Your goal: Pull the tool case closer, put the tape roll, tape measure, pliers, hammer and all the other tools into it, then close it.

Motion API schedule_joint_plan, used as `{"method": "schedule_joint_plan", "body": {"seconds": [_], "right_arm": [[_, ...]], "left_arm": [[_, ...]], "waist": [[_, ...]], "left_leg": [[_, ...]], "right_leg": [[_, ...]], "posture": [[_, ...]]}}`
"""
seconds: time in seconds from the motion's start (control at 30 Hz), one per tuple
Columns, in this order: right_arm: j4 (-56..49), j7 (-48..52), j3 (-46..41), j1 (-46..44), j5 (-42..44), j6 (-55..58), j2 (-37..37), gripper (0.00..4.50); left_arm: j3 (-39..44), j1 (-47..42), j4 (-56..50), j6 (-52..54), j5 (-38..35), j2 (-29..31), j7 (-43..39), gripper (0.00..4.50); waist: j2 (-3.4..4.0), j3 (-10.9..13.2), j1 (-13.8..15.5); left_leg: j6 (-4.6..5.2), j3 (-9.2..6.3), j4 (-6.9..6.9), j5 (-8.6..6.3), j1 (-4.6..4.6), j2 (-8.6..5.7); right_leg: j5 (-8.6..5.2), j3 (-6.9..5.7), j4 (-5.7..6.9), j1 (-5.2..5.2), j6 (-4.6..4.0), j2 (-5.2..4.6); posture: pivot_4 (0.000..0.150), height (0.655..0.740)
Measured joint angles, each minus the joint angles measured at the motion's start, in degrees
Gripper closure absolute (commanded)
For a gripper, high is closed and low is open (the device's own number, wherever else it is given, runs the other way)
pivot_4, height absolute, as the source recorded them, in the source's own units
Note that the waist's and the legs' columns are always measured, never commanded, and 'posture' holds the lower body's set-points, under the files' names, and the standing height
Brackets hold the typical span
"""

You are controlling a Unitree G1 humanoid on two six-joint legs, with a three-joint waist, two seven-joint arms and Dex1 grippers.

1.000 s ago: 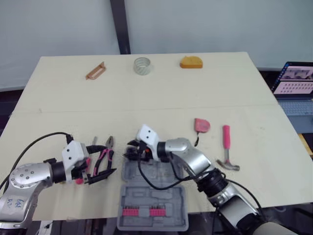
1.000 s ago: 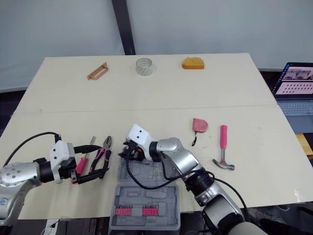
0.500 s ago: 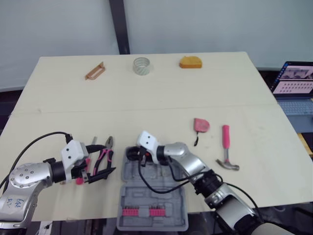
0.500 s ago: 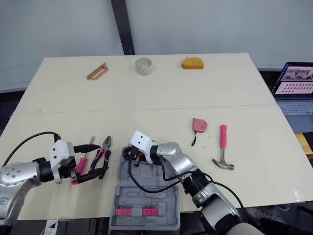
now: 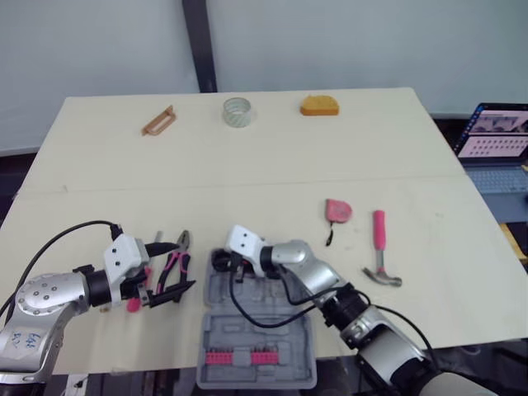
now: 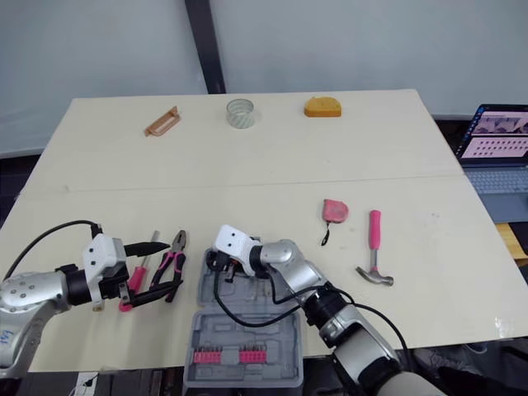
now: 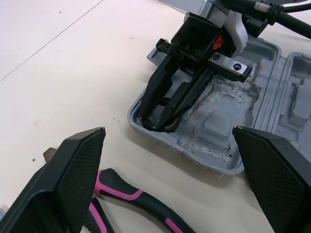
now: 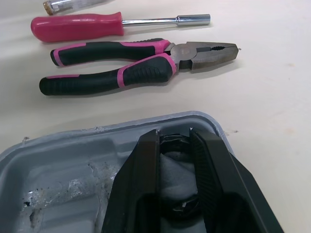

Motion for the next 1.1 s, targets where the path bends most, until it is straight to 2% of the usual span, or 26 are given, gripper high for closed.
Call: {"method": "schedule_joint_plan", "body": {"seconds": [0.23,0.4,0.53,0.63,0.67,0.73,0.87,1.1], "right_arm": [[-0.6,0.4,-1.2,1.4,0.4,-1.6,0.0,3.46],[-6.9,4.4,-6.0,5.3,7.7,2.8,-0.6,3.46],[-22.7,8.5,-14.3,6.6,18.0,11.5,-8.1,3.46],[-29.3,10.4,-21.6,10.0,23.2,16.3,-17.2,3.46],[-30.3,11.4,-25.0,12.9,25.0,18.2,-21.8,2.92],[-30.6,13.0,-30.2,17.3,26.9,20.4,-28.8,2.21],[-26.5,14.7,-40.8,23.6,27.5,19.8,-39.6,0.15],[-15.1,15.5,-49.1,28.2,27.1,14.7,-45.2,0.07]], "left_arm": [[0.0,0.0,0.0,0.2,0.0,0.0,0.1,0.00],[0.5,-0.7,0.0,2.0,-1.7,-0.2,0.9,0.00],[4.3,-0.6,0.1,3.2,-2.8,-0.1,2.4,0.00],[7.7,1.9,0.7,3.9,-2.9,-0.1,3.4,0.00],[9.8,3.6,1.5,4.2,-3.0,-0.1,3.6,0.00],[13.8,6.7,3.3,4.3,-3.1,-0.1,3.6,0.00],[22.0,11.6,9.8,2.6,-2.9,0.0,3.2,0.00],[28.8,14.9,22.8,-4.2,-1.6,0.4,1.6,0.00]], "waist": [[0.02,-0.1,0.0],[0.04,0.0,0.3],[0.04,0.0,0.8],[-0.01,0.0,1.1],[-0.01,0.0,1.1],[-0.03,0.0,1.1],[-0.07,0.0,0.8],[-0.10,0.0,1.0]], "left_leg": [[-0.01,0.00,-0.01,-0.01,0.00,0.00],[-0.01,0.00,0.02,-0.01,-0.11,0.00],[0.00,0.00,0.04,-0.02,-0.12,0.00],[0.02,0.00,0.02,-0.06,-0.14,0.00],[0.04,0.03,0.03,-0.08,-0.14,0.00],[0.07,0.14,0.01,-0.10,-0.16,0.00],[0.09,0.34,-0.02,-0.11,-0.06,0.06],[0.19,0.51,0.01,-0.21,-0.04,0.07]], "right_leg": [[0.00,0.00,0.00,0.01,0.00,0.00],[0.00,0.00,-0.04,-0.05,0.00,0.00],[0.00,-0.01,-0.06,-0.03,0.00,0.00],[0.00,-0.03,-0.11,-0.01,0.00,0.00],[0.00,-0.03,-0.16,-0.01,0.00,0.00],[0.00,0.00,-0.23,-0.04,0.00,0.00],[0.00,0.05,-0.30,-0.03,-0.01,0.00],[0.00,0.10,-0.36,-0.04,-0.01,-0.02]], "posture": [[0.150,0.7400],[0.150,0.7400],[0.150,0.7400],[0.150,0.7400],[0.150,0.7400],[0.150,0.7400],[0.150,0.7400],[0.150,0.7400]]}}
